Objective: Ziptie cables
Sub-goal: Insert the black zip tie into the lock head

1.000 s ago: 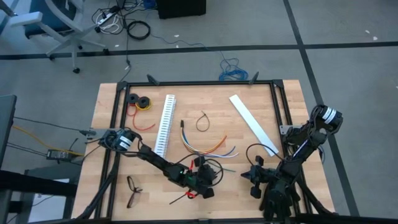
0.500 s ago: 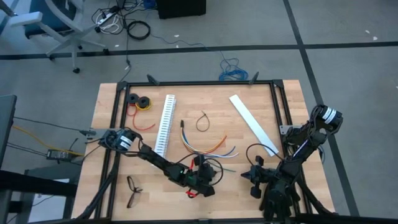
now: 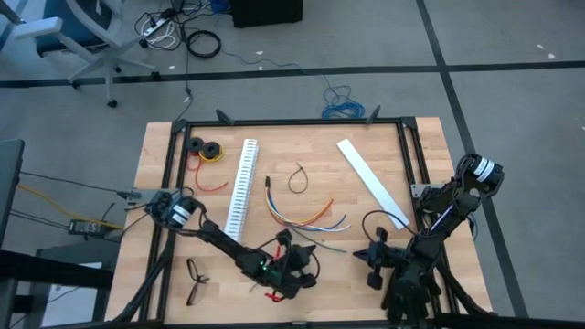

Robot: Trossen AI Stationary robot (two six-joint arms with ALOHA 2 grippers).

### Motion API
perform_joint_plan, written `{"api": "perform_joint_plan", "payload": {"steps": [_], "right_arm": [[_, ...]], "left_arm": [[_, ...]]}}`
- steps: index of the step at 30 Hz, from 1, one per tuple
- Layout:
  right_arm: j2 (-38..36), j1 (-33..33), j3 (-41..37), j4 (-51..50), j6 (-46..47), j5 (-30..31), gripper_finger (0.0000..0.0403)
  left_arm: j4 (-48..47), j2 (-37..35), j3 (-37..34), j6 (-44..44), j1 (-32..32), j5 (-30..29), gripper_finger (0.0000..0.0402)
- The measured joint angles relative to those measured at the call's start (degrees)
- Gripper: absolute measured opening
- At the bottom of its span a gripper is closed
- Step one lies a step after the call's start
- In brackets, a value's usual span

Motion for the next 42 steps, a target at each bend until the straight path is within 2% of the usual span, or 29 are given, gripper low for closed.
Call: {"api": "perform_joint_plan", "payload": {"steps": [5,10,18,21,25,29,33,37,42], "right_arm": [[0.0,0.0,0.0,0.0,0.0,1.2,0.0000],[0.0,-0.3,0.0,0.0,-0.4,1.2,0.0000],[0.0,-4.0,0.0,2.9,-3.8,1.1,0.0000],[0.0,-6.8,0.0,8.1,-9.3,-0.5,0.0000],[0.0,-11.8,0.0,15.3,-20.9,-5.7,0.0000],[-1.0,-19.3,-1.6,22.2,-30.1,-15.6,0.0000],[-1.9,-27.8,-6.2,36.4,-38.1,-26.3,0.0000],[-1.9,-35.7,-10.5,49.5,-42.0,-35.2,0.0000],[-1.9,-42.6,-13.6,54.7,-41.4,-43.1,0.0000]], "left_arm": [[10.3,-0.7,-5.3,-0.1,-0.2,-2.1,0.0001],[26.1,-4.7,-15.8,0.1,-0.2,-2.8,0.0000],[67.1,-7.3,-33.3,9.5,-0.1,-4.9,0.0000],[77.8,-7.4,-37.1,13.7,-0.2,-4.9,0.0000],[79.3,-7.8,-39.0,15.3,0.0,-5.6,0.0000],[79.4,-7.9,-38.6,15.5,0.5,-4.8,0.0000],[79.5,-7.9,-38.3,17.1,0.7,-3.9,0.0000],[79.5,-7.9,-38.7,18.3,1.0,-3.4,0.0000],[79.4,-7.9,-39.8,17.7,4.3,1.6,0.0000]]}}
